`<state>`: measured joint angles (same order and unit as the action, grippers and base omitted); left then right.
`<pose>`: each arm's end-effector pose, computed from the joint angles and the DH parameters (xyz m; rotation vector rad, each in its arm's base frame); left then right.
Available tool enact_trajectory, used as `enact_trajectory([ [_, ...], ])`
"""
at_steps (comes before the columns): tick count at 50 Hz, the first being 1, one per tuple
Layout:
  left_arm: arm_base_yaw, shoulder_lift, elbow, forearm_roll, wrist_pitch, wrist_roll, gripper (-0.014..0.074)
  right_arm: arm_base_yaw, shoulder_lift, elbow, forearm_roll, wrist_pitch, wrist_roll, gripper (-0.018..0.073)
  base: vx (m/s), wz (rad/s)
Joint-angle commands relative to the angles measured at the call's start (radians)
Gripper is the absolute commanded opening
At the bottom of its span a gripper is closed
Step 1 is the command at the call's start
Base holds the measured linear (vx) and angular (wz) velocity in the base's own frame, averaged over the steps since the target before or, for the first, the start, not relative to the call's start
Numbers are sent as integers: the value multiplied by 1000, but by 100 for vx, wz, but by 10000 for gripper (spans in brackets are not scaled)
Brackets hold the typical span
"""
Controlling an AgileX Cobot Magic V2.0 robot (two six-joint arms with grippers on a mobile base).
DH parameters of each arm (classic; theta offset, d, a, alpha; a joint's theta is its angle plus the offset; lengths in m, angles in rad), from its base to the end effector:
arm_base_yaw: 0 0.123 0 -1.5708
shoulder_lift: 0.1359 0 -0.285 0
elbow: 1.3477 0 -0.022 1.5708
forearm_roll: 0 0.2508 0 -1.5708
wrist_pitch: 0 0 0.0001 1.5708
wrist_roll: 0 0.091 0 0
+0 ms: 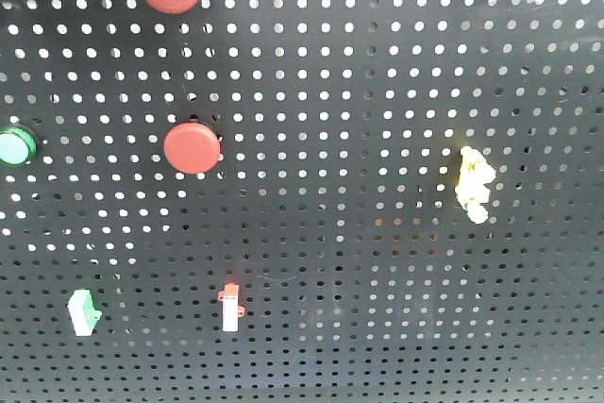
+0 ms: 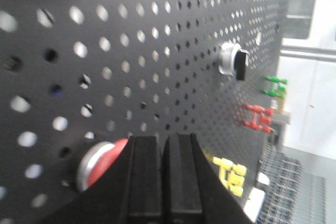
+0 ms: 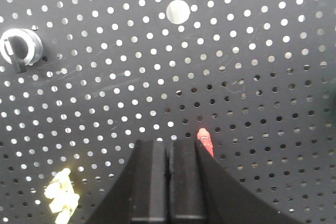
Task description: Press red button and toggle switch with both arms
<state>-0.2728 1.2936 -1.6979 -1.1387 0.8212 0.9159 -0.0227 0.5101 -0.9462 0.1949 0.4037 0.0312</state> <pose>0.2132 -0.1225 0.5475 0.7460 1.3871 -0.8059 0.0688 0.0054 0.4503 0.1064 1.4441 0.2091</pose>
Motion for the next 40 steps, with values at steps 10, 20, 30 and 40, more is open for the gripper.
enact_trajectory([
  [10, -19, -13, -32, 62, -98, -86, 1, -7, 14, -27, -6, -84, -39, -3, 0, 0],
  [20, -19, 20, -32, 136, -147, -132, 1, -7, 14, -27, -6, -84, -39, -3, 0, 0],
  [30, -19, 53, -32, 132, -152, -132, 1, -7, 14, -27, -6, -74, -40, -3, 0, 0],
  [40, -19, -2, -32, 133, -96, -86, 1, -7, 14, -27, -6, -63, -97, -3, 0, 0],
])
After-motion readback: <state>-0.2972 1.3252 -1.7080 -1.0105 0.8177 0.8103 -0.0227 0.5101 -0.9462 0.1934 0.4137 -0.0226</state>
